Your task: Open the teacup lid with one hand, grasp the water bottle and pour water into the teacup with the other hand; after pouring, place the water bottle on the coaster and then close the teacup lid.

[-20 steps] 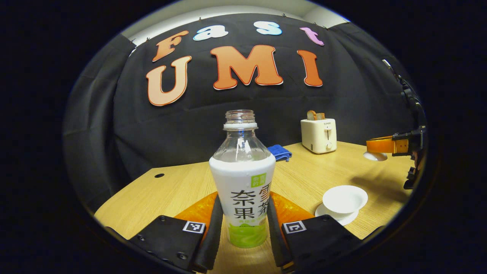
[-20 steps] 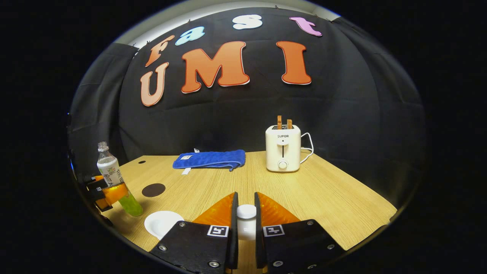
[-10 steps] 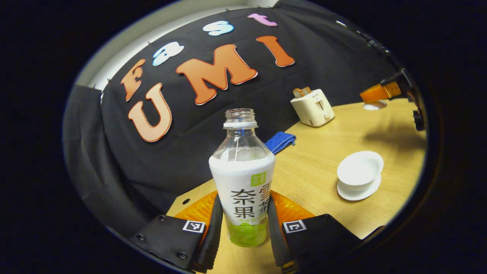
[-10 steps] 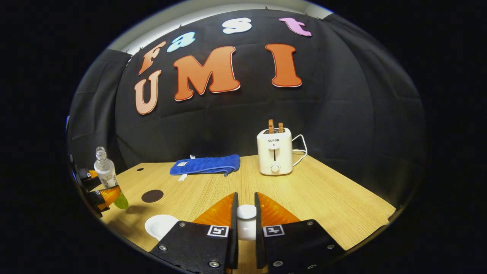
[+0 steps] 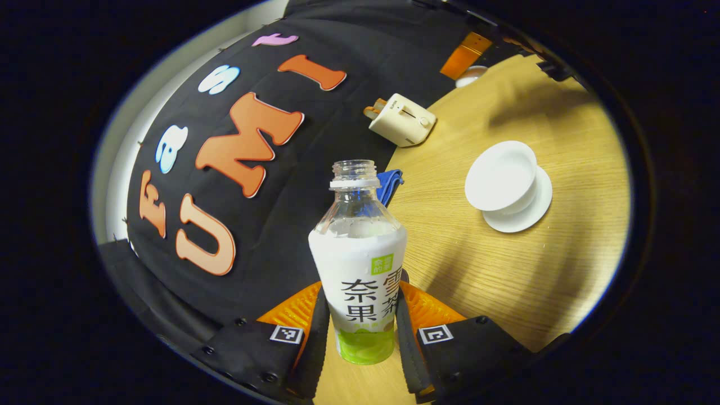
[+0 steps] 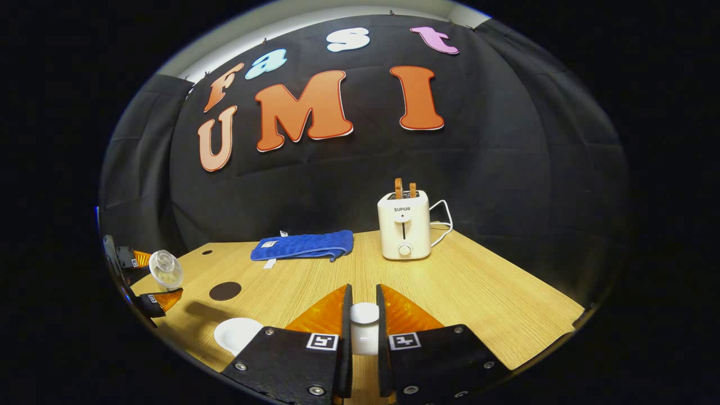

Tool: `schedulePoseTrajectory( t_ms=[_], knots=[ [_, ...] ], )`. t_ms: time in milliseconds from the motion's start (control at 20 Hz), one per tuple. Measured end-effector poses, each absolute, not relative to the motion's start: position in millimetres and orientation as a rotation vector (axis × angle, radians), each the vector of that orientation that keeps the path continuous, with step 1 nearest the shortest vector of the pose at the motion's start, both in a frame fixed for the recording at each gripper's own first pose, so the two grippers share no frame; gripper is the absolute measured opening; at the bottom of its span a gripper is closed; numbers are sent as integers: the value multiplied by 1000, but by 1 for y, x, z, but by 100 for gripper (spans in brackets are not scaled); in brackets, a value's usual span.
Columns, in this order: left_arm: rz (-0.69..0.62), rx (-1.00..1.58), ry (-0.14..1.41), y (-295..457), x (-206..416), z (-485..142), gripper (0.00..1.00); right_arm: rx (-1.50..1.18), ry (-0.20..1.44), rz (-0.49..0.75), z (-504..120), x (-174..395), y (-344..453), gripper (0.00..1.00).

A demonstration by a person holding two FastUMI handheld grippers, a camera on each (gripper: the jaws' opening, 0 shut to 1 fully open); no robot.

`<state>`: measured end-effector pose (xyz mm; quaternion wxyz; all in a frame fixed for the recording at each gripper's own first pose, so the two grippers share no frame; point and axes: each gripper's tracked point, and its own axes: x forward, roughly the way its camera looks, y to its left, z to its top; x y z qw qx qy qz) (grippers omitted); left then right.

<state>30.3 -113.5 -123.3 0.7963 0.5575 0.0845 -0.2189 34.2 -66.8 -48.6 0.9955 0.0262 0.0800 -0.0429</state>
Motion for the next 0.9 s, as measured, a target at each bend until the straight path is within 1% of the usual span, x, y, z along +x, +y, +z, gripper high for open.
schedulePoseTrajectory(
  t_ms=[150,450,600,750,850,900],
  knots=[
    [-509,1321,161,-123,31,-126,59,58,161,-88,-49,33,-68,18],
    [-598,1537,97,-149,30,-126,60,65,162,-87,-49,32,-68,18],
    [-619,1661,74,-154,35,-126,60,64,167,-83,-50,32,-68,18],
    [-631,1731,78,-156,36,-125,59,64,169,-80,-50,32,-68,18],
    [-644,1772,70,-159,35,-126,60,64,167,-80,-50,32,-68,18],
    [-651,1786,60,-163,37,-126,59,65,168,-80,-50,32,-68,18]
  ],
)
